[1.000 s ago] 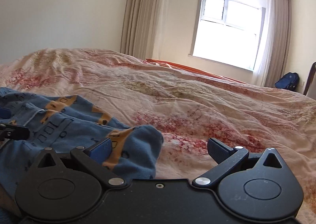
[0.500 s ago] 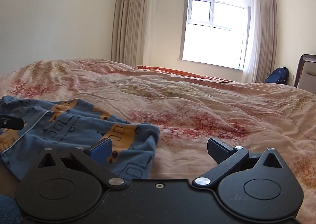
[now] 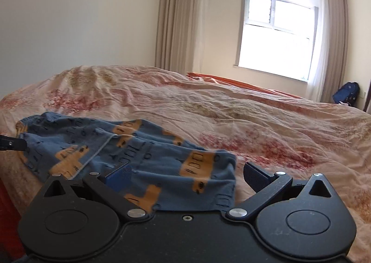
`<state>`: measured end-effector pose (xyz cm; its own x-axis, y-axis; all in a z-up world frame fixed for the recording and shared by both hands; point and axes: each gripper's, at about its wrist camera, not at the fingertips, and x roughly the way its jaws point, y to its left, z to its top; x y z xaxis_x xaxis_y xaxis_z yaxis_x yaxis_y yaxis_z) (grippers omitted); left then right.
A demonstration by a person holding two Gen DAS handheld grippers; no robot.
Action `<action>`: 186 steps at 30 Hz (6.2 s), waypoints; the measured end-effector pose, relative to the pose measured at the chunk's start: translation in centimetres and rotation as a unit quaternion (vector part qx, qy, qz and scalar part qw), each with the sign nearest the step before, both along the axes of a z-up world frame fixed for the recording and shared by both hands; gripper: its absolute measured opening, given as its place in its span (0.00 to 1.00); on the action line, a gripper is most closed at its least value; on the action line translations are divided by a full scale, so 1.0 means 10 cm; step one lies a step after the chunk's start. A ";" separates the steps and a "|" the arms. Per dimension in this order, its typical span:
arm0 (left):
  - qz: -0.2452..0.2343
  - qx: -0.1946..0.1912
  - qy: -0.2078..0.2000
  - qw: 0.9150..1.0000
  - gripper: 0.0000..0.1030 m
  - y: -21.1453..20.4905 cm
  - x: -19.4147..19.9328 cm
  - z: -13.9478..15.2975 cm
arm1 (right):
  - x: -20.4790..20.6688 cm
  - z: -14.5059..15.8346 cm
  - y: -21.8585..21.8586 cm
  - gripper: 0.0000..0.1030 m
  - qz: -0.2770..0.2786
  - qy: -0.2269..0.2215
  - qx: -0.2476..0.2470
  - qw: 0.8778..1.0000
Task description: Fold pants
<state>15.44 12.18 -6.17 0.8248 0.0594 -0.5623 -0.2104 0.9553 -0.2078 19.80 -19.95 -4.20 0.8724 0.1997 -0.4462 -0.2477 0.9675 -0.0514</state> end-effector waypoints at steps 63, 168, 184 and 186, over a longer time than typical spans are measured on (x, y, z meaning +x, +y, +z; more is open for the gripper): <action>-0.304 0.001 -0.140 0.942 0.15 -2.00 0.37 0.84 | -0.41 -0.18 -0.26 0.99 -0.111 -0.031 -0.041 0.992; -0.179 0.071 -0.009 0.981 0.99 -1.53 1.23 -0.10 | 0.69 -0.55 -0.73 0.99 -0.080 0.025 0.087 0.993; -0.179 0.042 0.007 0.983 0.99 -1.32 0.45 -0.19 | -0.10 -0.59 -0.69 0.99 -0.090 0.025 0.079 0.992; -0.177 0.039 0.011 0.983 0.99 -1.30 0.42 -0.19 | -0.15 -0.58 -0.69 0.99 -0.094 0.027 0.078 0.992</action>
<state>19.60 -0.87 -8.10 0.7896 -0.1857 -0.5848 0.1353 0.9823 -0.1293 18.32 -26.84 -10.05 0.8762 0.1071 -0.4698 -0.0613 0.9918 0.1118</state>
